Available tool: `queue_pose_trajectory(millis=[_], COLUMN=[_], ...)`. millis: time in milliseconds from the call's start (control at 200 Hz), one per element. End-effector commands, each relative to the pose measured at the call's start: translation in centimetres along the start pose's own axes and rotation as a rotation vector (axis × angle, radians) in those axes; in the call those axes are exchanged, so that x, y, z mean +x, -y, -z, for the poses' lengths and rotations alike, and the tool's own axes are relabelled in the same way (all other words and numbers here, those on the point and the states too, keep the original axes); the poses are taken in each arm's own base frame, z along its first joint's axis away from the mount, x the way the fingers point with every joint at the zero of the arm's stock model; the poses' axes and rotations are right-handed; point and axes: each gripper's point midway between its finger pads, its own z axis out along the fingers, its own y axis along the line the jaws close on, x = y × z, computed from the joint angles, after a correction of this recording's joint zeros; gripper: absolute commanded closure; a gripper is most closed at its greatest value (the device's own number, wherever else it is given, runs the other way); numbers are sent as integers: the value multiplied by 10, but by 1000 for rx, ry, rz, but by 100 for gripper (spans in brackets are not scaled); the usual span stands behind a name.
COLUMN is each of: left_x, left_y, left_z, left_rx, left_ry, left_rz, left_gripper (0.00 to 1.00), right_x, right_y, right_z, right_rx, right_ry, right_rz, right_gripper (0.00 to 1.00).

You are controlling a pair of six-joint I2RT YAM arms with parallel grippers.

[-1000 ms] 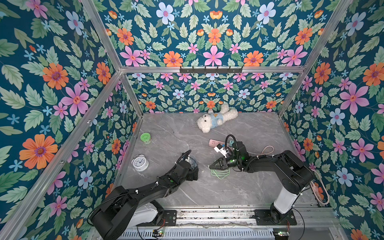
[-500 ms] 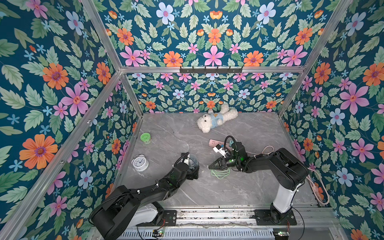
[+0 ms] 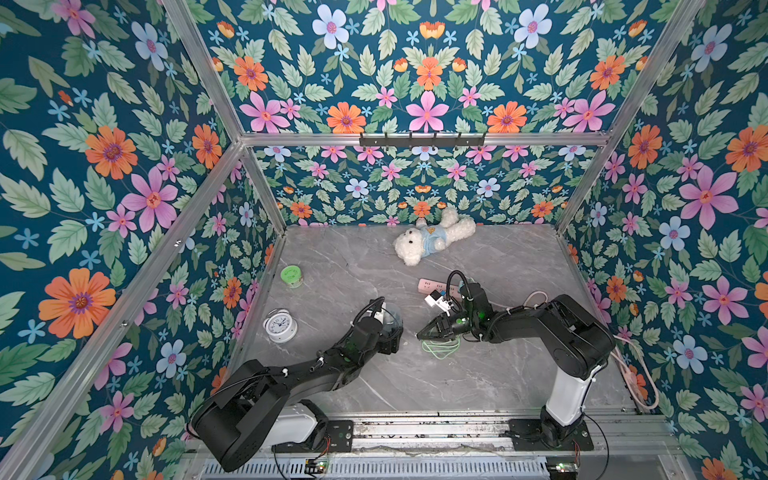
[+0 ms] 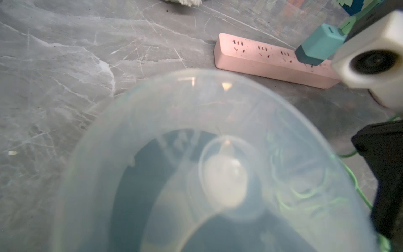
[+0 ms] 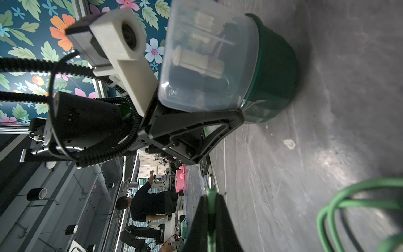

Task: Charge the cordless meat grinders
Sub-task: Pick up the cordless meat grinder at the center of the board, then insert the charging cable into the cordless meat grinder.

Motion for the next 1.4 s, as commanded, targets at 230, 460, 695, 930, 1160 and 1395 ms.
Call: queue_pose_trajectory(millis=[230,460,695,930,1160,1395], left_x=[-46,-69,-68,-70,-74,-72], left_y=[14,17,22,27,29,29], left_z=[18,29,38,46,47,47], left_rx=[77,116,210,256,269,271], left_ry=[67,133,214,259,275,270], left_rz=[115,226,299,282,277,271], left_gripper=[23,21,22,23,22,22], right_x=[11,1,-13,-20,-19,-26], right_y=[-5,-21,-31,-29,-25,-29], right_z=[-1,-9,-18,-23,-27,-28], right_rx=[-30,-96,-167,-185,-177,-185], right_ry=[-39,-38,-41,-38,-41,-33], right_rz=[-52,-38,-25,-57,-78,-72], right_gripper=[98,98,98,98,98,98])
